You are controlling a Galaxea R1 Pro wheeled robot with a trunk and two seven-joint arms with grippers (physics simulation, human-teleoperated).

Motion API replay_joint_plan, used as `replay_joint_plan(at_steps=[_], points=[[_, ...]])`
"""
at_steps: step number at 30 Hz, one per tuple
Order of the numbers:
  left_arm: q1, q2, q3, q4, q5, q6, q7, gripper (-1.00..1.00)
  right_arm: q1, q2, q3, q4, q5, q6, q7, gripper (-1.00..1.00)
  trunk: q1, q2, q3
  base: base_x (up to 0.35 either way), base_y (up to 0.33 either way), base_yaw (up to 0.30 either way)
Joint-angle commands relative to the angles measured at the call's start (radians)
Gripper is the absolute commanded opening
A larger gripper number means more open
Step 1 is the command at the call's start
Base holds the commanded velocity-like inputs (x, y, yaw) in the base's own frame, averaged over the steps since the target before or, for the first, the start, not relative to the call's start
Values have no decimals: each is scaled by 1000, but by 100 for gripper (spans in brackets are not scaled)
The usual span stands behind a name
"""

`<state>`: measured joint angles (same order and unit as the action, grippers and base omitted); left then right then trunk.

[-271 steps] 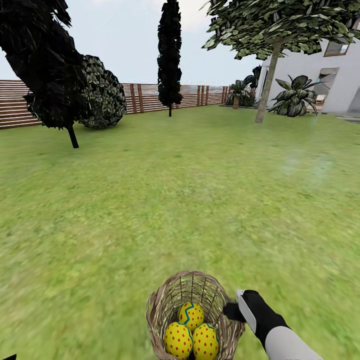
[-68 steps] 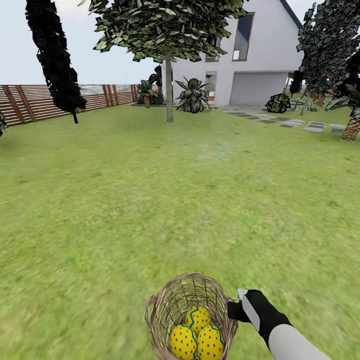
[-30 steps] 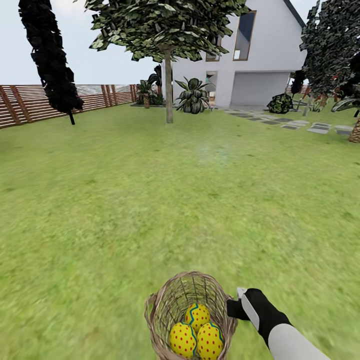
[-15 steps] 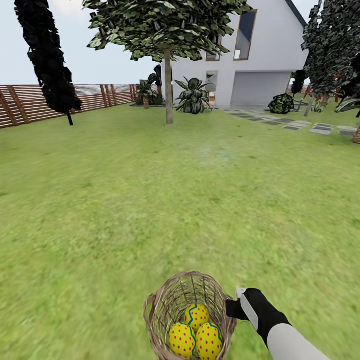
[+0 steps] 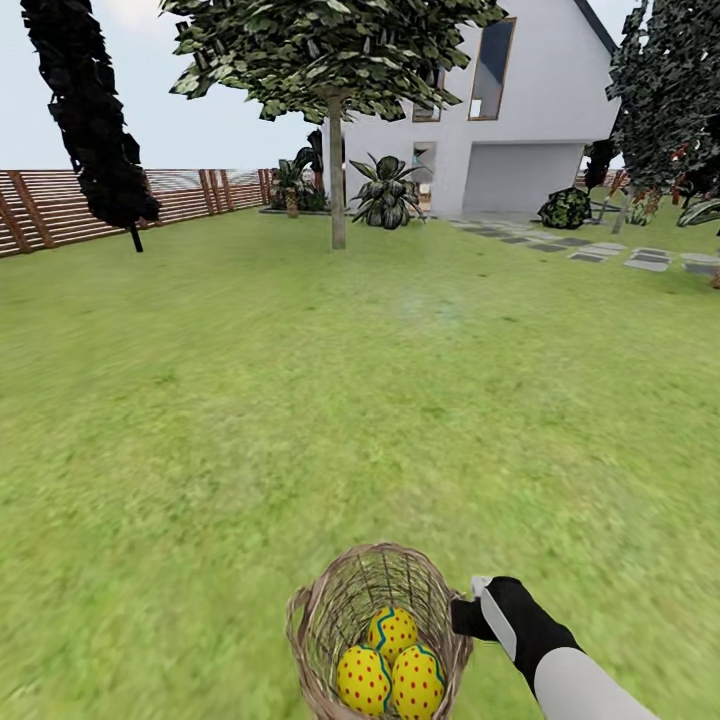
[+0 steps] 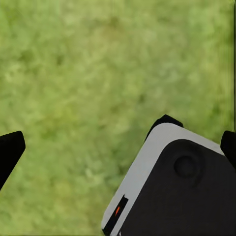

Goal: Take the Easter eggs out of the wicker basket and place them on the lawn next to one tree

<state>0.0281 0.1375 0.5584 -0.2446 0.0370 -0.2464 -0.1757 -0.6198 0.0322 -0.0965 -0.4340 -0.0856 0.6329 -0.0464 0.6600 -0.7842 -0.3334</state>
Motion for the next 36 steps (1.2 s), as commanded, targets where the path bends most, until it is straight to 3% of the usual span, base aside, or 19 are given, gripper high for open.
replay_joint_plan(at_steps=[1, 17, 19, 33, 36], points=[[0, -1, 6, 0, 4, -1, -9, 100, 0, 1, -5, -2, -16, 4, -5, -100, 1, -1, -1, 346, 0, 0], [0, -1, 6, 0, 4, -4, -8, 100, 0, 12, -2, -2, -16, 1, -4, -100, 1, -1, -1, 346, 0, 0], [-11, -6, 3, 12, 8, 8, -10, 100, 3, 16, 1, -14, 2, -9, 8, -100, 1, -1, -1, 0, 0, 0], [-11, -5, 3, 16, 8, 13, -10, 100, 3, 15, 1, -22, 14, -33, 8, -100, 1, -1, -1, 0, 0, 0], [-11, -22, 2, 25, 9, 16, -11, 100, 3, 30, -2, -34, 27, -48, 10, -100, 1, -1, -1, 153, 36, 0]])
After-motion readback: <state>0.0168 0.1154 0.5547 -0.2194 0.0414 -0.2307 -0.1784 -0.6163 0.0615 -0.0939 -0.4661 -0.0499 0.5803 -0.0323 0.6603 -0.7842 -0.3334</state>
